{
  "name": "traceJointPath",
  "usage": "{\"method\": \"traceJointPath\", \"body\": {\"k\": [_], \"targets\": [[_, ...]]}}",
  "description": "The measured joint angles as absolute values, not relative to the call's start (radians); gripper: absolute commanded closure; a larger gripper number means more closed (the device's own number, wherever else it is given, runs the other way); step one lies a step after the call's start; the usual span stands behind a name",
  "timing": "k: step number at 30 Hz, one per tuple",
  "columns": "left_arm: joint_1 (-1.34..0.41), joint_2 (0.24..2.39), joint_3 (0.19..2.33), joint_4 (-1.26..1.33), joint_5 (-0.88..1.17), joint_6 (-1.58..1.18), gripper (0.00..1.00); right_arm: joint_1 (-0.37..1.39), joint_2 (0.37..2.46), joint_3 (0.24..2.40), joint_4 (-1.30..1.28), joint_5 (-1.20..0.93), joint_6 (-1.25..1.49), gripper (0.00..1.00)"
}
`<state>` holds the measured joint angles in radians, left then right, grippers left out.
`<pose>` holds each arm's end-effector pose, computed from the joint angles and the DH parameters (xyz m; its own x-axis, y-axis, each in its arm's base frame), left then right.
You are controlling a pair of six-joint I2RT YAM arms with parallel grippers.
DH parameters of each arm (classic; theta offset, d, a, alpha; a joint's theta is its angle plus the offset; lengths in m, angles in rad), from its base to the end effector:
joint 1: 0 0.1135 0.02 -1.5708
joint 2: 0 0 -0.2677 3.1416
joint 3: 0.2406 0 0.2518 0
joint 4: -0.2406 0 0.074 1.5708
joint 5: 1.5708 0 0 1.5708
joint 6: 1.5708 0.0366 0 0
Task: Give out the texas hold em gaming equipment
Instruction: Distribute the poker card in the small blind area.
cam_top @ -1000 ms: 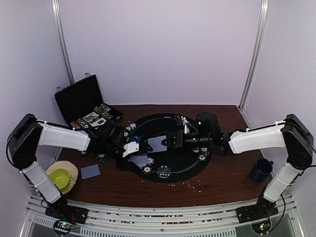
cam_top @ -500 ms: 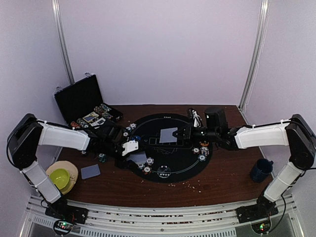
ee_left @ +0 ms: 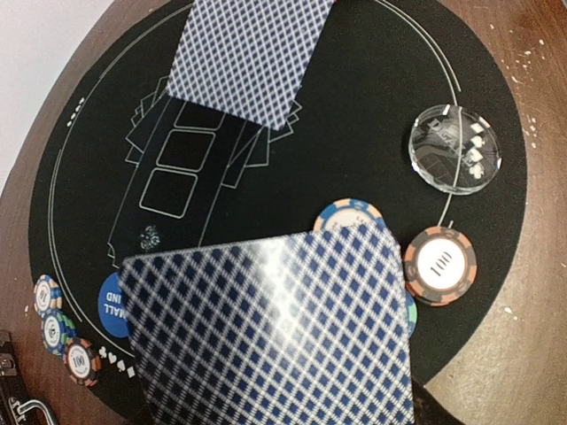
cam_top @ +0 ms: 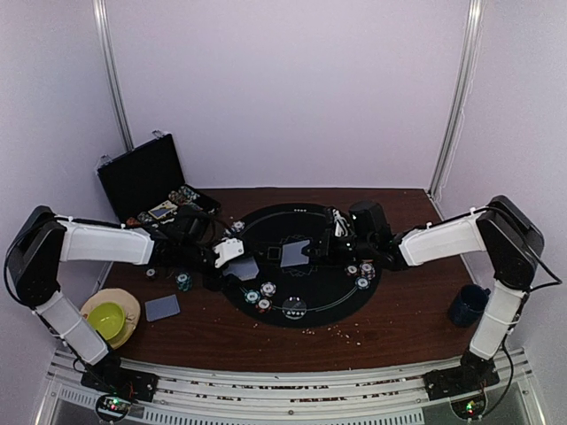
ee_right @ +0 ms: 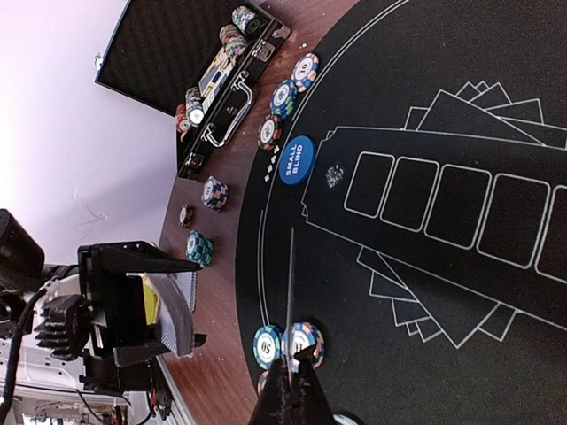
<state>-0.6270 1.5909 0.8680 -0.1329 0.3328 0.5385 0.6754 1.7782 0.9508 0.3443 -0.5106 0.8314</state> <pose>0.2518 -0.1972 0.1824 -0.1516 0.7084 -0.6893 0.9385 0.3219 0.1245 0.2843 0.2507 0.1868 -0.8969 0.1075 -0.4290 -0.3273 0.4911 0.8073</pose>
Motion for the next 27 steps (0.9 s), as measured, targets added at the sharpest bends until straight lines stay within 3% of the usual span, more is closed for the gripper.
{"method": "traceJointPath", "body": {"k": [27], "targets": [[-0.616, 1.518, 0.878, -0.136, 0.317, 0.510, 0.50, 0.780, 2.391, 1.477, 0.665, -0.662, 1.116, 1.00]]}}
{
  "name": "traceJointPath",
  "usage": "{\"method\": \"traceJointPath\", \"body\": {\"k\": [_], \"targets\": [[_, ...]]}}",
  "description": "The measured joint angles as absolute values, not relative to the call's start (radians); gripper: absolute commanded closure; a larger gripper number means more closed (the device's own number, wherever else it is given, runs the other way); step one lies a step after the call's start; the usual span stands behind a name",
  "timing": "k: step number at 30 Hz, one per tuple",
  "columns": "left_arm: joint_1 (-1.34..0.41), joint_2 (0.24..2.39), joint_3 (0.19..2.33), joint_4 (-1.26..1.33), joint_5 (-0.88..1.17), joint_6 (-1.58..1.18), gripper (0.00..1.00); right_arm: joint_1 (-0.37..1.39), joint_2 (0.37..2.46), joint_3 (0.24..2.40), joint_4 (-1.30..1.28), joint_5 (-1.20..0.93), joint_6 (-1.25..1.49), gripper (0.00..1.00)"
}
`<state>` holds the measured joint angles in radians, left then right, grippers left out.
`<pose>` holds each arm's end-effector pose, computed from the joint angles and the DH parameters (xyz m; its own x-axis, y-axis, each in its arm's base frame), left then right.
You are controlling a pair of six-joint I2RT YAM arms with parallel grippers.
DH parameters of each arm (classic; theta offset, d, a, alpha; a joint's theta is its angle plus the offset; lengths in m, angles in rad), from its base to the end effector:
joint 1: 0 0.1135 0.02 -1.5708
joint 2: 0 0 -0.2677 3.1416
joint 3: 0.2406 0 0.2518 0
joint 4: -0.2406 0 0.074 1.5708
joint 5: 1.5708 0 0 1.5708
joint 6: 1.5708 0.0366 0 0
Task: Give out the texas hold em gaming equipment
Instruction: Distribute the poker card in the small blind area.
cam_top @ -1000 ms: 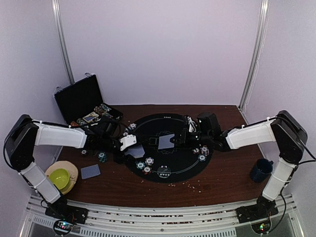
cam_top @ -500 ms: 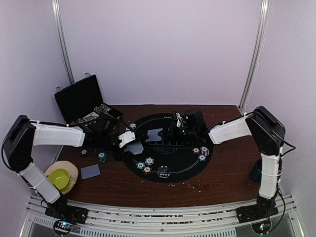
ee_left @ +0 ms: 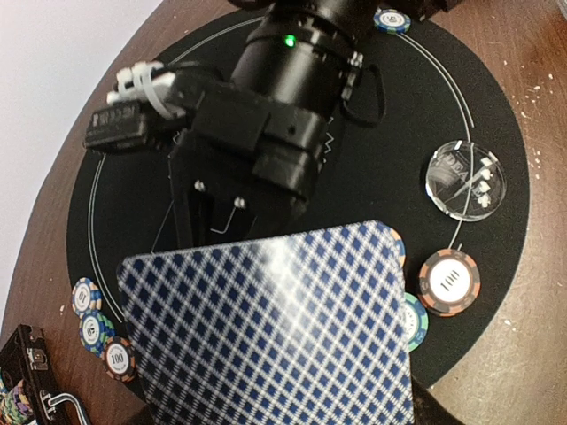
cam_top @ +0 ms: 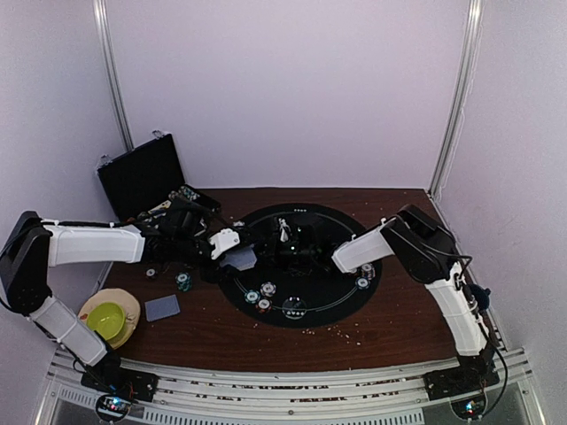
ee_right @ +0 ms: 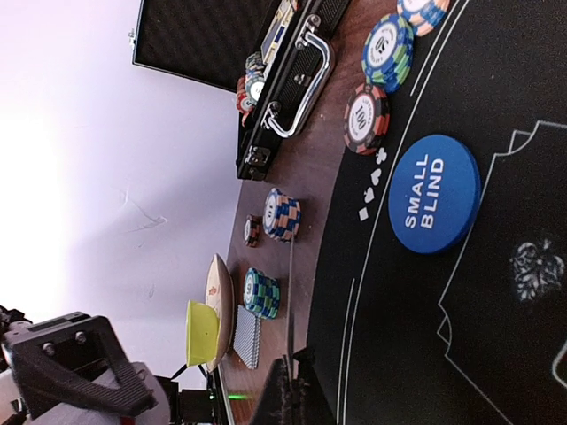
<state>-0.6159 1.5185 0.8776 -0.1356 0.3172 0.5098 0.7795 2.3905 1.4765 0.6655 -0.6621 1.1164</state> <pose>0.2509 -0.1916 0.2065 -0.1428 0.6691 -0.7293 0.9168 0.3671 0.1573 0.3485 0.3760 0.1139 -0.9558 0.0518 -0.2896 -0.2722 0.2177 0.9373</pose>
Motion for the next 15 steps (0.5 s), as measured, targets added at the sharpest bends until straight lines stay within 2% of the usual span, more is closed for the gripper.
{"method": "traceJointPath", "body": {"k": [7, 15], "targets": [[-0.616, 1.518, 0.878, -0.136, 0.318, 0.509, 0.50, 0.813, 2.514, 1.586, 0.705, -0.676, 1.186, 1.00], [-0.616, 1.518, 0.878, -0.136, 0.319, 0.509, 0.50, 0.822, 2.533, 1.640, 0.730, -0.665, 1.209, 1.00]]}}
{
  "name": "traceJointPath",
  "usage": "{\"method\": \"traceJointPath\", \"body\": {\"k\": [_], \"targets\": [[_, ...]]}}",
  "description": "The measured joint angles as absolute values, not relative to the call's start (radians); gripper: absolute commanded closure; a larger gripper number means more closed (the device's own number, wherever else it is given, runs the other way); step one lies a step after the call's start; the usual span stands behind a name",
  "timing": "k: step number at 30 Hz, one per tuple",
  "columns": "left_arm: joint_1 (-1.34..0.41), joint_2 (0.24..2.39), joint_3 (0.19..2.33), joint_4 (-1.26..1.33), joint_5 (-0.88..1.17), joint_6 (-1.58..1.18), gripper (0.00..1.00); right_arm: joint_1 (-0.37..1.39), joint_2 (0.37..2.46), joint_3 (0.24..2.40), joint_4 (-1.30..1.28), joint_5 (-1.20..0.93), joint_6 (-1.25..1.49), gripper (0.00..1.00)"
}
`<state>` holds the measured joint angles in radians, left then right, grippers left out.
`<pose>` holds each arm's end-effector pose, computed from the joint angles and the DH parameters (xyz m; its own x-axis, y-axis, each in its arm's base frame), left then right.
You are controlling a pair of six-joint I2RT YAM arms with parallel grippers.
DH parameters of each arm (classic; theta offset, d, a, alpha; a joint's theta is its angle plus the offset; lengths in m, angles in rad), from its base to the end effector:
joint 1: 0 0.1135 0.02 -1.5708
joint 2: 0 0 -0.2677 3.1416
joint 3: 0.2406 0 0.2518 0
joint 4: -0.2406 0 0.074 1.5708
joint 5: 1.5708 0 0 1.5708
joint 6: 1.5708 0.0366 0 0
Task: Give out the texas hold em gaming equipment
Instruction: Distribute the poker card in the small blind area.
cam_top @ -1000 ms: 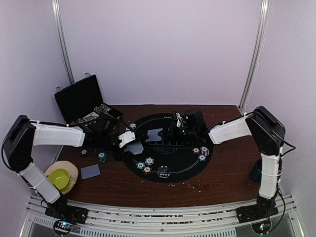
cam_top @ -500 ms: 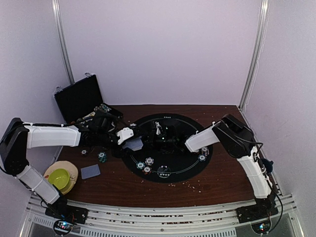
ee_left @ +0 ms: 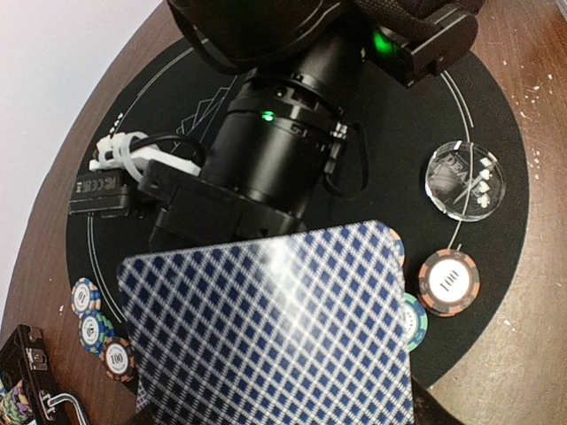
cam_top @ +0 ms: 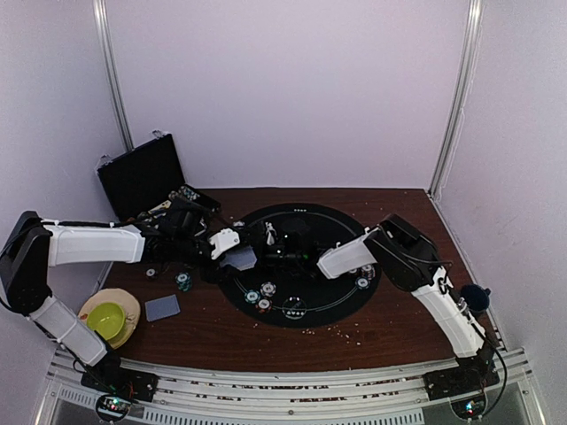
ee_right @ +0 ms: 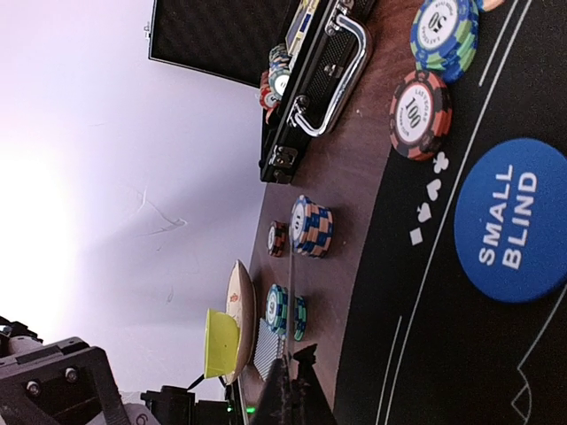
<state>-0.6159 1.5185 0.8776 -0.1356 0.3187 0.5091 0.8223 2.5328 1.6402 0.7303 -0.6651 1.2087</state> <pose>0.2509 -0.1916 0.2065 -0.1432 0.6684 -0.7299 0.9171 0.3668 0.1560 0.3518 0.4119 0.0972 -0.9657 0.0415 -0.2563 -0.2482 0.1423 0.9582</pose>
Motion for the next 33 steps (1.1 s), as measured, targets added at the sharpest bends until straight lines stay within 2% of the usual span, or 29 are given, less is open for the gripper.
{"method": "traceJointPath", "body": {"k": [13, 23, 28, 33], "targets": [[-0.616, 1.518, 0.878, -0.136, 0.326, 0.509, 0.50, 0.823, 2.579, 1.721, 0.654, -0.639, 1.183, 0.96], [-0.615, 1.518, 0.878, -0.135, 0.329, 0.509, 0.50, 0.823, 2.580, 1.758, 0.557, -0.626, 1.143, 0.90], [-0.615, 1.519, 0.878, -0.135, 0.329, 0.509, 0.50, 0.824, 2.580, 1.776, 0.511, -0.622, 1.122, 0.78], [-0.615, 1.520, 0.878, -0.134, 0.329, 0.509, 0.50, 0.825, 2.578, 1.777, 0.492, -0.608, 1.106, 0.73]]}}
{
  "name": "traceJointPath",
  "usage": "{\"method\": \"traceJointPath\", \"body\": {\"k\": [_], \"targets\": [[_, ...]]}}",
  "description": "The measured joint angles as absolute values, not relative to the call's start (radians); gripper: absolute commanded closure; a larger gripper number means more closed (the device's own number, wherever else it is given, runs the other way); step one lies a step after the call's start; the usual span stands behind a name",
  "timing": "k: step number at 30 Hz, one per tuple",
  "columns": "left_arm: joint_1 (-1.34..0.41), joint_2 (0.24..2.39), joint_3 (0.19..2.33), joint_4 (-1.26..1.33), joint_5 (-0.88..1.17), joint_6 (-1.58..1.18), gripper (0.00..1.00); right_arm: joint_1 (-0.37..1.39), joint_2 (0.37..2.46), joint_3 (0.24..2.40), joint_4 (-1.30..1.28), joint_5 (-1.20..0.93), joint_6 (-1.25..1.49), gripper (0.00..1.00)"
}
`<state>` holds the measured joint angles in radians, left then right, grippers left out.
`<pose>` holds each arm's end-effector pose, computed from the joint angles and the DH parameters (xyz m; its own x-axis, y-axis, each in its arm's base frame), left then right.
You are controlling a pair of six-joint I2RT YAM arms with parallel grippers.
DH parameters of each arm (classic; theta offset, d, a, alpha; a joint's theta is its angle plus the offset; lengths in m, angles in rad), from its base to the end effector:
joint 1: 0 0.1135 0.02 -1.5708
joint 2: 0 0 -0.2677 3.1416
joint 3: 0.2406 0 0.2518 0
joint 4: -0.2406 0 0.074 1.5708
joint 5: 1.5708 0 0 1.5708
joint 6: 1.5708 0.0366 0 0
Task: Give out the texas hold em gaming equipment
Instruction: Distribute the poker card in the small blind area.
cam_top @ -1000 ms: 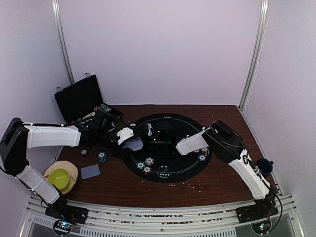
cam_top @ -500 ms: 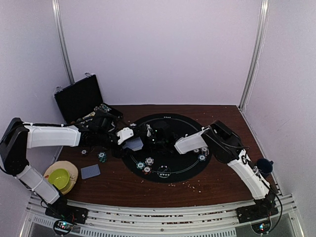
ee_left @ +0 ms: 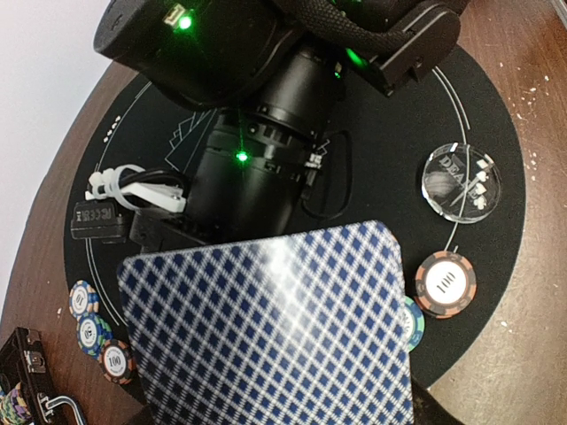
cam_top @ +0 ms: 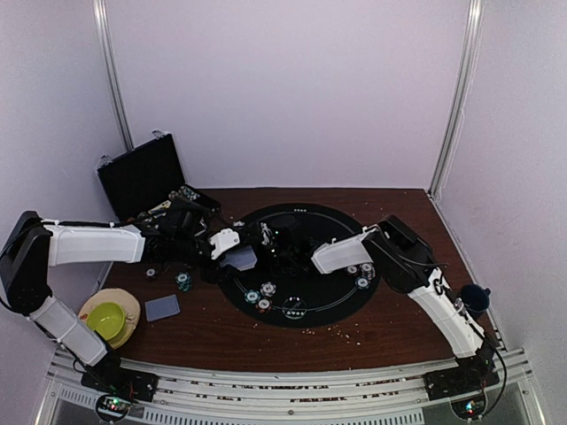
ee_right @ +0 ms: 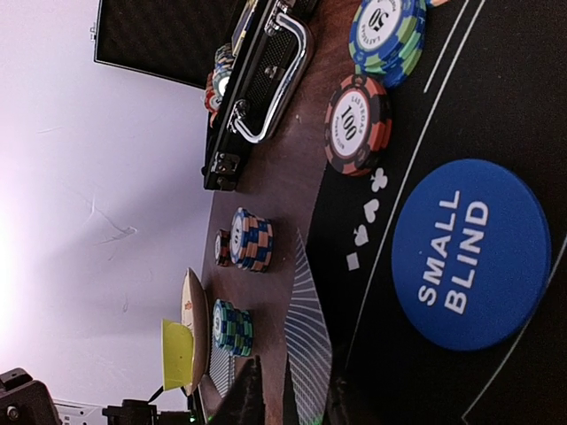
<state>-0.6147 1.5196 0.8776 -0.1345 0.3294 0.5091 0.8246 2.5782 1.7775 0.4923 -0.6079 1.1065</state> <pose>0.2510 -0.1917 0.2063 -0.1420 0.6648 -0.7334 0.9202 0.3618 0.1498 0.3640 0.4245 0.0911 -0.9615 0.0412 -0.2717 -0.2511 0.2699 0.9296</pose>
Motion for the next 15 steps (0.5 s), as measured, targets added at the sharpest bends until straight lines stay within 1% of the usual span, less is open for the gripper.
{"method": "traceJointPath", "body": {"k": [2, 7, 15], "targets": [[-0.615, 1.520, 0.878, -0.134, 0.329, 0.509, 0.50, 0.825, 2.573, 1.777, 0.475, -0.600, 1.097, 0.68], [-0.615, 1.520, 0.878, -0.133, 0.330, 0.509, 0.50, 0.825, 2.550, 1.768, 0.417, -0.577, 1.068, 0.63], [-0.615, 1.520, 0.878, -0.133, 0.333, 0.509, 0.50, 0.822, 2.503, 1.738, 0.339, -0.546, 1.020, 0.58]]}}
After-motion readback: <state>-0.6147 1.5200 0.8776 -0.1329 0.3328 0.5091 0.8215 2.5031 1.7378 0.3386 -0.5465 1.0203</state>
